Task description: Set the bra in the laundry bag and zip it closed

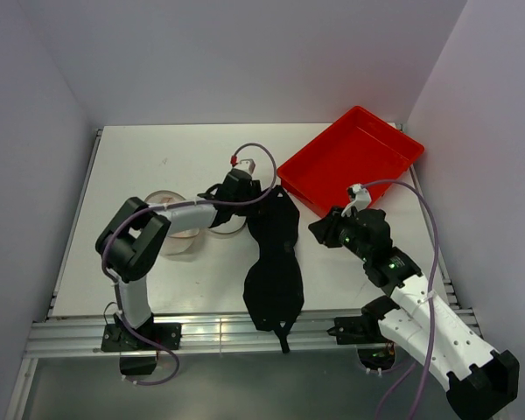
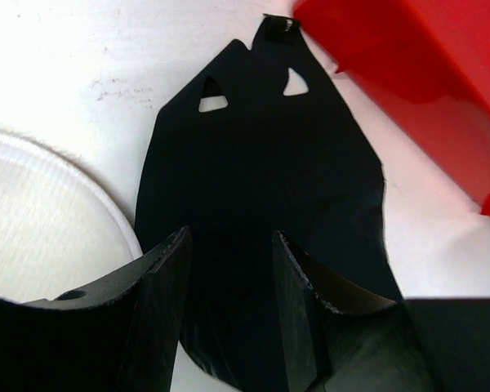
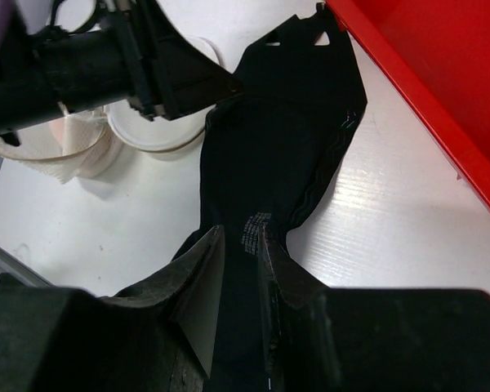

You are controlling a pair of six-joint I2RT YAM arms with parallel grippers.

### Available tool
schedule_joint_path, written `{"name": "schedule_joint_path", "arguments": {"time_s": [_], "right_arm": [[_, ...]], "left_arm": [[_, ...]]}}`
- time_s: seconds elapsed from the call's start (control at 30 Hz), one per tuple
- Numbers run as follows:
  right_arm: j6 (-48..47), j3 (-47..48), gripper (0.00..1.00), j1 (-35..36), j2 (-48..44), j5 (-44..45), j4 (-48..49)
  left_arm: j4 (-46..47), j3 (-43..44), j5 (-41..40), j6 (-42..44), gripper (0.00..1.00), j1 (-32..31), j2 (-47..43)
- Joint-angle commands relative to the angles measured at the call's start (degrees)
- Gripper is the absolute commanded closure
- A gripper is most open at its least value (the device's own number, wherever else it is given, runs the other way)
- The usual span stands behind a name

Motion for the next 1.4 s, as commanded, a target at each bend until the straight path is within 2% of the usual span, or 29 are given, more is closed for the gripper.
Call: {"name": "schedule_joint_path", "arguments": {"time_s": [0.0,0.27,0.5,0.63,0.73,0.8,0.9,1.0,1.07,1.17,1.23,1.27,1.33,1.37], "right_arm": [[-0.93,-0.47,0.70,0.45,-1.43,-0.46,2.70],[-1.29,-0.65,0.69,0.45,-1.43,-0.29,2.87],[-1.20,0.23,0.69,0.45,-2.75,1.38,2.17],[-0.41,0.67,0.64,0.45,-3.01,1.64,2.17],[0.20,0.75,0.54,0.45,-3.54,2.35,2.08],[0.47,0.67,0.52,0.45,-3.89,2.61,1.99],[0.91,0.75,0.49,0.45,-4.24,2.70,2.08],[0.82,1.02,0.49,0.45,-4.07,1.83,2.26],[0.74,0.93,0.49,0.45,-3.46,1.21,2.70],[0.65,0.84,0.49,0.45,-3.02,0.94,3.05],[0.82,0.93,0.49,0.45,-3.02,0.94,2.96],[0.82,0.93,0.49,0.45,-3.36,1.20,2.87],[0.65,1.02,0.50,0.45,-4.15,1.73,2.61],[0.56,1.02,0.50,0.45,-4.42,2.26,2.52]], "left_arm": [[-1.06,3.57,-1.06,2.97,0.50,-0.52,1.82],[-4.49,7.00,-3.08,4.73,0.48,-2.81,5.96],[-4.05,5.42,-3.34,4.11,0.54,-3.60,6.22],[-4.67,5.59,-4.22,4.55,0.47,-4.04,6.75],[-6.77,6.12,-5.53,4.90,0.43,-4.48,7.71],[-7.21,6.21,-6.42,5.34,0.44,-4.83,8.24],[-7.65,6.47,-8.79,5.78,0.44,-5.36,9.03],[-9.24,7.36,-14.50,6.39,0.38,-6.85,8.69],[-8.80,7.18,-15.91,6.57,0.31,-7.20,8.25],[-8.01,6.91,-15.65,6.40,0.28,-7.29,8.24],[-7.66,6.83,-14.95,6.48,0.37,-7.29,8.94],[-7.05,6.74,-14.51,6.48,0.51,-7.29,9.56],[-6.08,5.69,-13.89,6.05,0.64,-7.29,9.56],[-5.38,5.34,-13.72,5.96,0.77,-7.38,9.22]]}}
